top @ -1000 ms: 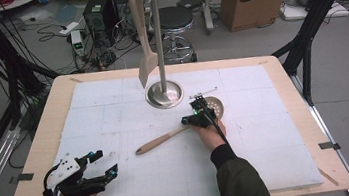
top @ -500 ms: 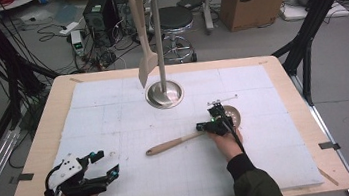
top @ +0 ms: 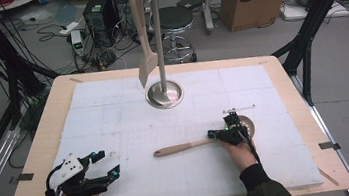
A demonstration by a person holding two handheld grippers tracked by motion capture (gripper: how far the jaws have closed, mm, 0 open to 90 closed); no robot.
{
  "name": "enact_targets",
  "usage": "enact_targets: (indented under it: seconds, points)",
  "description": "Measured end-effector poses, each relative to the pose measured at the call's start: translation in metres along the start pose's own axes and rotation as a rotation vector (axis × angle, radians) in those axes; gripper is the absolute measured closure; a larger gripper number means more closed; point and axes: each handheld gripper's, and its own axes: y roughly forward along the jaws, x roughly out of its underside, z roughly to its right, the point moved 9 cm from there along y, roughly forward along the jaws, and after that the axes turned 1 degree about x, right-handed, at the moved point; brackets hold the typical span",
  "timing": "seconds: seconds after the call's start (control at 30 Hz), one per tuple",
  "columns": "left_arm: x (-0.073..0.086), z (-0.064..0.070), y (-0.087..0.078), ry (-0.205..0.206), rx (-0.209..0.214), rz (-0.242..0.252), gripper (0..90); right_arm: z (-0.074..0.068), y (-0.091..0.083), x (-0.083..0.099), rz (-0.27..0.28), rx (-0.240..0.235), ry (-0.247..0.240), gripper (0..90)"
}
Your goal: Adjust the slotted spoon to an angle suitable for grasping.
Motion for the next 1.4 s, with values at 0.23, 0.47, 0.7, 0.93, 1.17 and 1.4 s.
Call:
enact_targets:
  seconds: [0.23, 0.47, 0.7, 0.93, 1.17, 1.4]
  points:
    - [0.000, 0.000, 0.001, 0.001, -0.001, -0.001, 24.3, 0.000, -0.008, 0.010, 0.011, -0.034, 0.027, 90.0]
    - [0.000, 0.000, 0.003, 0.003, 0.004, -0.002, 24.3, -0.038, -0.009, 0.008, 0.091, -0.175, -0.042, 90.0]
    - [-0.001, 0.001, 0.003, 0.004, 0.006, -0.001, 24.3, -0.094, 0.020, 0.028, -0.016, -0.282, -0.130, 90.0]
    - [-0.001, 0.000, 0.001, 0.003, 0.004, 0.004, 24.3, -0.140, 0.049, 0.046, -0.124, -0.346, -0.218, 90.0]
    - [-0.002, 0.002, 0.002, 0.009, 0.007, 0.002, 24.3, -0.140, 0.060, 0.035, -0.115, -0.298, -0.222, 90.0]
    - [-0.001, 0.001, 0.001, 0.004, 0.003, 0.004, 24.3, -0.131, 0.070, 0.015, -0.092, -0.267, -0.177, 90.0]
